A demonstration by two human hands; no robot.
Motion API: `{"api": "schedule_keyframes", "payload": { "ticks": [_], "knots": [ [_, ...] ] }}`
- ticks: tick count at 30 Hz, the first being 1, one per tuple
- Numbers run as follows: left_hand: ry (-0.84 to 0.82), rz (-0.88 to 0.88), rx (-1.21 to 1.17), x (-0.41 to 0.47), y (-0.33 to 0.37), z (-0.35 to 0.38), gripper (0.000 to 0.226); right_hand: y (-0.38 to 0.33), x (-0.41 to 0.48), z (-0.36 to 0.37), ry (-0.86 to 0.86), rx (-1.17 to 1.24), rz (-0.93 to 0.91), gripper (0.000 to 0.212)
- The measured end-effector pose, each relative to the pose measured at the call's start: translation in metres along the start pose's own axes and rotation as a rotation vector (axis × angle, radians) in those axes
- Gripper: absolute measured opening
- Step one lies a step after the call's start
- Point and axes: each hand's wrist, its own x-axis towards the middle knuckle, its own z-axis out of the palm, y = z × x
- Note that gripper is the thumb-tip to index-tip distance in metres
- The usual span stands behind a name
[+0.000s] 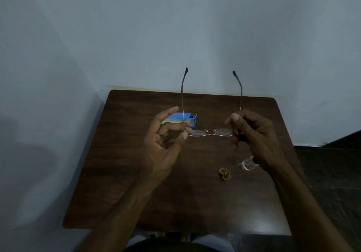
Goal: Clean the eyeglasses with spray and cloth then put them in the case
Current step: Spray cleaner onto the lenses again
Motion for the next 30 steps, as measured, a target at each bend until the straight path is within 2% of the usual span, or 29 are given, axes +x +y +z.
{"api": "schedule_keyframes", "payload": {
  "ticks": [6, 9, 12, 17, 21, 24, 30],
  "knots": [
    [0.176, -0.109, 0.005, 0.003, -0.016, 0.002, 0.022, 0.003, 0.006, 0.013, 0.039, -0.216, -0.260, 0.019],
    [0.224, -0.222, -0.058, 0.006, -0.019, 0.006, 0.021, 0.008, 0.009, 0.016, 0.091, -0.307, -0.358, 0.018],
    [0.193, -0.298, -0.110, 0.010, -0.020, 0.009, 0.019, 0.014, 0.010, 0.017, 0.124, -0.332, -0.384, 0.019],
    [0.172, -0.299, -0.119, 0.012, -0.025, 0.011, 0.020, 0.027, 0.005, 0.016, 0.161, -0.355, -0.357, 0.013],
    [0.184, -0.366, -0.162, 0.013, -0.033, 0.014, 0.013, 0.042, 0.006, 0.003, 0.160, -0.433, -0.323, 0.009],
    [0.208, -0.367, -0.142, 0.012, -0.039, 0.015, 0.013, 0.045, -0.003, -0.010, 0.141, -0.455, -0.215, 0.021],
    [0.225, -0.366, -0.128, 0.009, -0.045, 0.012, 0.011, 0.095, -0.040, -0.073, 0.279, -0.559, 0.057, 0.033]
  ]
}}
